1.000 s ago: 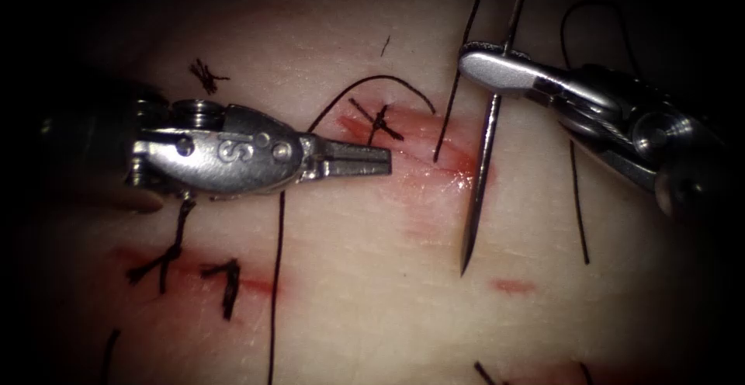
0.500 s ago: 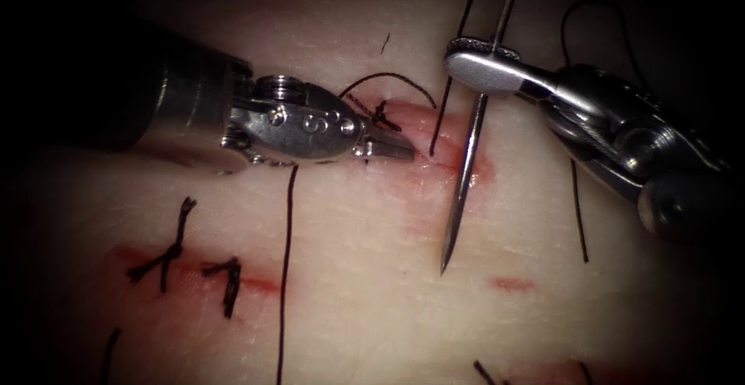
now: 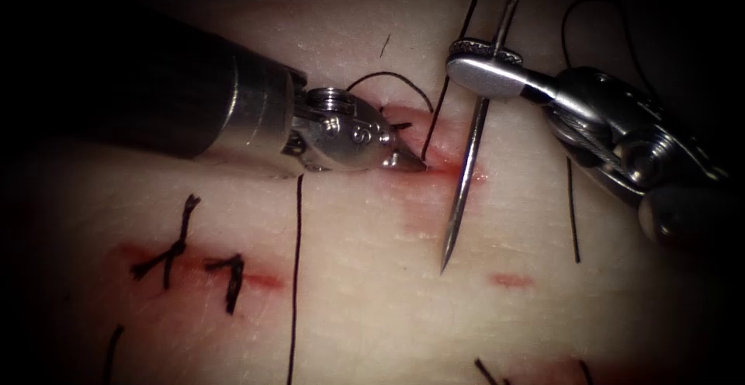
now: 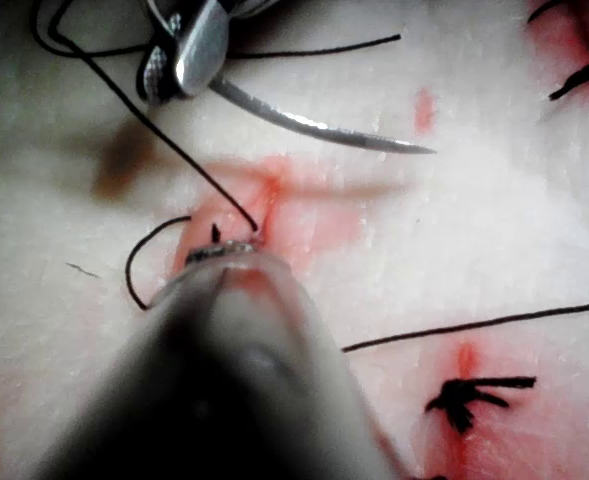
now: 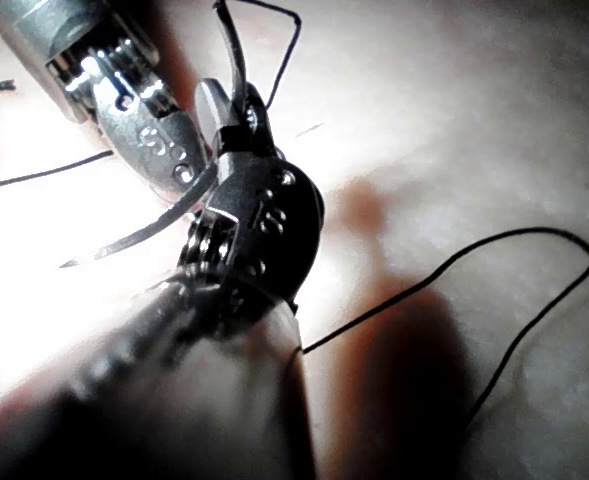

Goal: Wound Closure

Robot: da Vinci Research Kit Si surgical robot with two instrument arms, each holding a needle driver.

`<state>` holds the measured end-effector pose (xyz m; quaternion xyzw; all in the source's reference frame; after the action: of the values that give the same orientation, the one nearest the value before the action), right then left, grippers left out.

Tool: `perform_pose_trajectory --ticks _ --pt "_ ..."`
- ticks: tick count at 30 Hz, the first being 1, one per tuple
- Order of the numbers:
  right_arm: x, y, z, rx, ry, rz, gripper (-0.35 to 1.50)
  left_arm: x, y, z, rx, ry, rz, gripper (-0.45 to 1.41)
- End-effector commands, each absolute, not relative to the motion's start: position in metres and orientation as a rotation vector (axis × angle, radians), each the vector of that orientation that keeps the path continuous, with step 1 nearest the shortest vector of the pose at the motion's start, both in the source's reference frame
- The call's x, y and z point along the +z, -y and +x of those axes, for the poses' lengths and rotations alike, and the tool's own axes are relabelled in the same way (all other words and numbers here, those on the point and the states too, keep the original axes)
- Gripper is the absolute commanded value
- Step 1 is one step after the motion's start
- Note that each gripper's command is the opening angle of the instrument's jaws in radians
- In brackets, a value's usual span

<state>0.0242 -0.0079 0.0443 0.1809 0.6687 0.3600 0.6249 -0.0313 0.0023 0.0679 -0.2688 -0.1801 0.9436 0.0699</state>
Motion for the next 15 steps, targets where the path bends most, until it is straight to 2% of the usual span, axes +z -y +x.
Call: perform_pose_trajectory --ticks 1,2,3,7,15 --pt "0.0447 0.0071 0.0249 0.771 -1.543 0.373 -0.35 0.0683 -0.0020 -0.0316 2.851 0.572 -0.795 -0.45" --pt "0.0447 0.0068 0.0249 0.740 -1.546 0.341 -0.35 0.0682 -0.0017 -0.0314 2.858 0.583 -0.783 -0.35" --pt "0.0449 0.0064 0.0250 0.708 -1.555 0.308 -0.35 0.0678 -0.0014 -0.0311 2.862 0.592 -0.779 -0.10" --pt "0.0454 0.0063 0.0251 0.652 -1.560 0.234 -0.35 0.0668 -0.0009 -0.0307 2.868 0.615 -0.772 0.12" --pt "0.0459 0.0061 0.0252 0.554 -1.572 0.049 -0.35 0.0646 -0.0001 -0.0316 2.852 0.636 -0.774 0.19"
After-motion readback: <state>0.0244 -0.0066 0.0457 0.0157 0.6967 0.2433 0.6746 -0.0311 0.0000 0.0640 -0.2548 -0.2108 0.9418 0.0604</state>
